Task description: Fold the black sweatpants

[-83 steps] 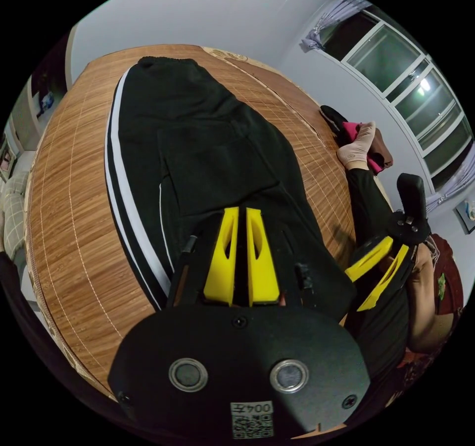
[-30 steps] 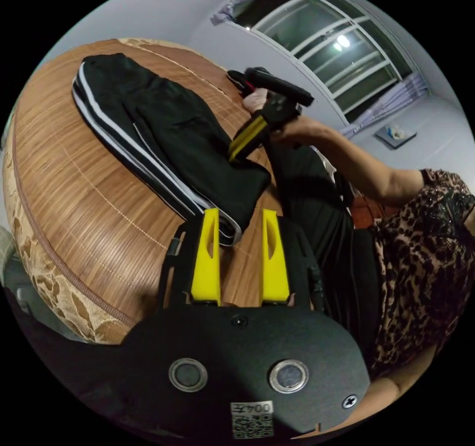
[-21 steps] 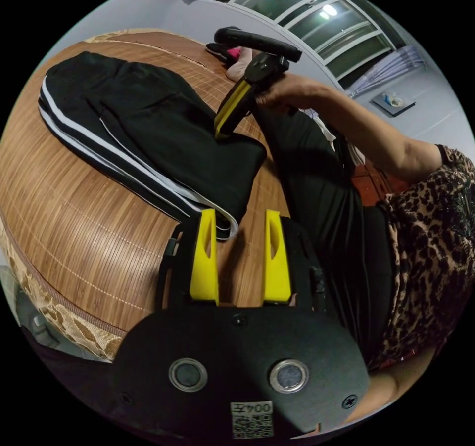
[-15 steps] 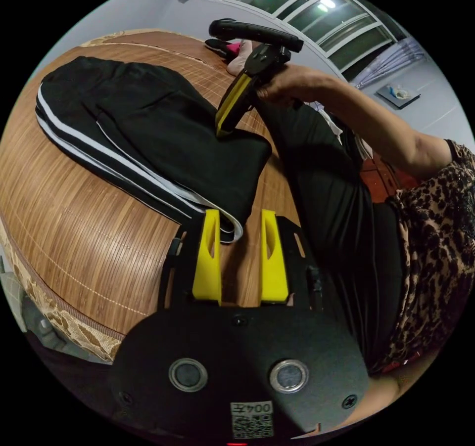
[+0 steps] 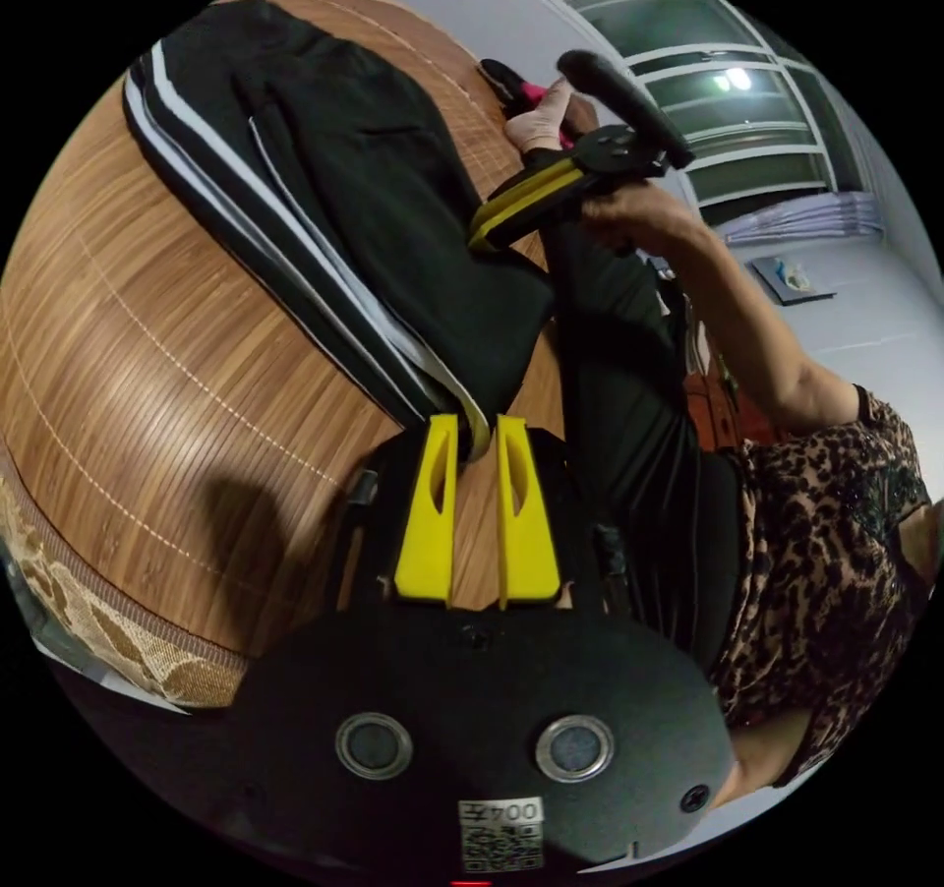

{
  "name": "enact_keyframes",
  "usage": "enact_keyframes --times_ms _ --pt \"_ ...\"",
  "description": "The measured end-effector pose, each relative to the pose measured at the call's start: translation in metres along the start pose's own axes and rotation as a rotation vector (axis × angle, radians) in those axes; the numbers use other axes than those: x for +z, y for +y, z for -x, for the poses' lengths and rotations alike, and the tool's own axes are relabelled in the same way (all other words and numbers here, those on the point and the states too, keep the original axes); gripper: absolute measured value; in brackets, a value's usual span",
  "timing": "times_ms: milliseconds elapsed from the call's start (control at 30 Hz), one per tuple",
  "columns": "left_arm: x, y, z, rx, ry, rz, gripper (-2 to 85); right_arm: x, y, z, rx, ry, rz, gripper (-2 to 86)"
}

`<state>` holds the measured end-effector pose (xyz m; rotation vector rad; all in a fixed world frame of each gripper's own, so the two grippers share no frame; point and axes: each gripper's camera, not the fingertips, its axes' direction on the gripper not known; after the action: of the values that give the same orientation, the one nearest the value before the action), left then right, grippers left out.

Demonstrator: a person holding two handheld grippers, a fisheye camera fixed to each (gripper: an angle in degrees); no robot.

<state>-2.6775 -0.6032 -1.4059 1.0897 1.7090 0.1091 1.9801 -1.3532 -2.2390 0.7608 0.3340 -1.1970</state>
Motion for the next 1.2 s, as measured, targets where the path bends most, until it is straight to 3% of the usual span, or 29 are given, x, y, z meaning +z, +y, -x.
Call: enact_keyframes --times_ms 167,267,400,500,533,567,667,733,867,1100,1200 --pt "-0.056 0.029 -0.026 0.036 0.06 -0.321 4.3 0.007 0.017 -0.01 -0.007 -0.008 -0.055 6.2" --pt "-0.065 0.022 -0.05 0.06 0.015 -0.42 2.5 0.012 0.022 -0.015 -0.02 -0.008 -0.058 6.3" --pt "-0.034 -0.03 -0.078 0.1 -0.114 -0.338 1.5 0.019 0.03 -0.021 -0.029 0.003 -0.066 6.3" --pt "0.0 -0.068 -0.082 0.049 -0.361 -0.234 0.8 0.025 0.048 -0.033 -0.023 -0.028 -0.136 6.6" --pt "0.018 -0.078 -0.077 0.017 -0.453 -0.13 0.7 0.024 0.061 -0.043 -0.042 -0.091 -0.178 7.0" --pt "0.024 -0.076 -0.075 0.036 -0.467 -0.14 0.6 0.021 0.077 -0.062 -0.028 -0.193 -0.22 7.2" --pt "0.016 -0.057 -0.062 -0.022 -0.324 -0.284 0.5 0.016 0.125 -0.101 0.014 -0.373 -0.282 8.7" --pt "0.012 -0.052 -0.054 -0.066 -0.232 -0.313 0.5 0.025 0.148 -0.106 0.008 -0.367 -0.252 9.6" --pt "0.008 -0.054 -0.06 -0.074 -0.222 -0.304 0.5 0.065 0.166 -0.09 -0.037 -0.391 -0.167 10.6" --pt "-0.003 -0.052 -0.071 -0.076 -0.196 -0.302 0.4 0.091 0.16 -0.06 -0.087 -0.159 -0.098 5.2" --pt "-0.008 -0.051 -0.078 -0.078 -0.187 -0.304 0.4 0.105 0.162 -0.067 -0.059 -0.181 -0.075 5.6"
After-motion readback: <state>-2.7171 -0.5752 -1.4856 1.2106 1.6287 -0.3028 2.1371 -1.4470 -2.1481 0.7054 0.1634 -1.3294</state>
